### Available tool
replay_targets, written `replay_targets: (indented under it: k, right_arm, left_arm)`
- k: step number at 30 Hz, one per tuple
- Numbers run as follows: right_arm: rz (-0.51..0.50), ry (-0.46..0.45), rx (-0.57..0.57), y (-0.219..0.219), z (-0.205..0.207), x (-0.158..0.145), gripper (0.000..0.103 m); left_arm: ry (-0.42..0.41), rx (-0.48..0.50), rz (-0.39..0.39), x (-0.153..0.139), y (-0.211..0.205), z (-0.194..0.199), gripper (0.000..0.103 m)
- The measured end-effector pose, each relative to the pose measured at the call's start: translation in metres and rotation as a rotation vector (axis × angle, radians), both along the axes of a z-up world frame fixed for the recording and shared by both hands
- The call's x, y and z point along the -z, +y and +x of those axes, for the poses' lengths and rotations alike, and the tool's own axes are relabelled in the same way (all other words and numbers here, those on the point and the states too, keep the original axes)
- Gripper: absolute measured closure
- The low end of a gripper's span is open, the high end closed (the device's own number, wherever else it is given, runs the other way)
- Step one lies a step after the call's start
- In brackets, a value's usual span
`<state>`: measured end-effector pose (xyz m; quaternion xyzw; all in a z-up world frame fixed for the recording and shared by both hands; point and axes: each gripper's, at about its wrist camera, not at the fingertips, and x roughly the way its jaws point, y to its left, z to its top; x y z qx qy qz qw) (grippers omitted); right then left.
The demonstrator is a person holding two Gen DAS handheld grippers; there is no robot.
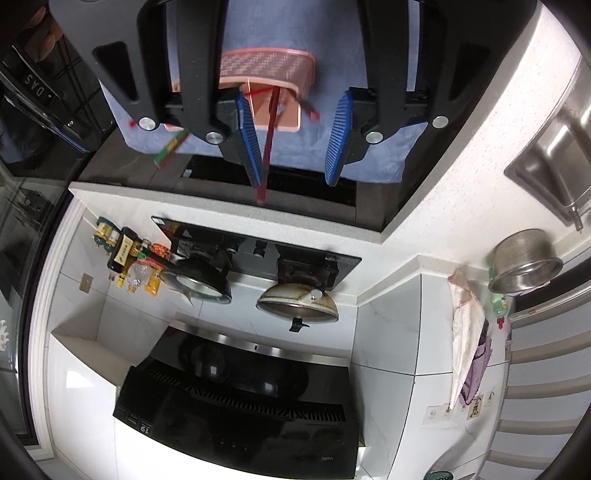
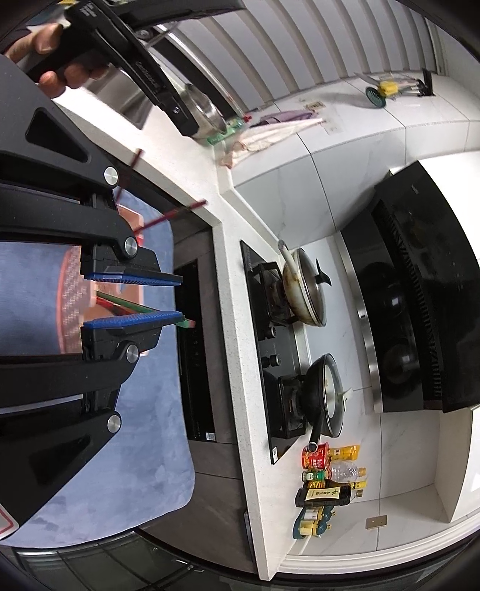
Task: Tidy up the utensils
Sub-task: 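Open both tools to release the chopsticks into the pink holder, then move both open tools back over the last dark red and green chopsticks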
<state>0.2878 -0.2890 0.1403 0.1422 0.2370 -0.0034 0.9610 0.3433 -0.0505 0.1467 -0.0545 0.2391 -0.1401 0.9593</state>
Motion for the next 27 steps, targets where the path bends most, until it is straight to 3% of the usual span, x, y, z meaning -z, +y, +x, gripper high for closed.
replay_targets:
  k: [5,10,19,27]
  right_arm:
    - [-0.048,0.023,-0.025,0.017,-0.043,0.015,0.074]
    - [-0.101,0.089,-0.051,0.034,-0.096,0.049,0.074]
    - [-0.166,0.271,-0.077,0.069,-0.191,0.13,0.074]
    - [-0.161,0.388,-0.109,0.092,-0.241,0.181,0.074]
  left_arm:
    - [0.036,0.008,0.026,0.018,0.009,-0.036,0.069]
    - [0.087,0.018,0.062,0.05,0.019,-0.079,0.063]
    - [0.237,0.037,0.101,0.121,0.038,-0.155,0.063]
    - [0.337,0.078,0.162,0.171,0.036,-0.21,0.063]
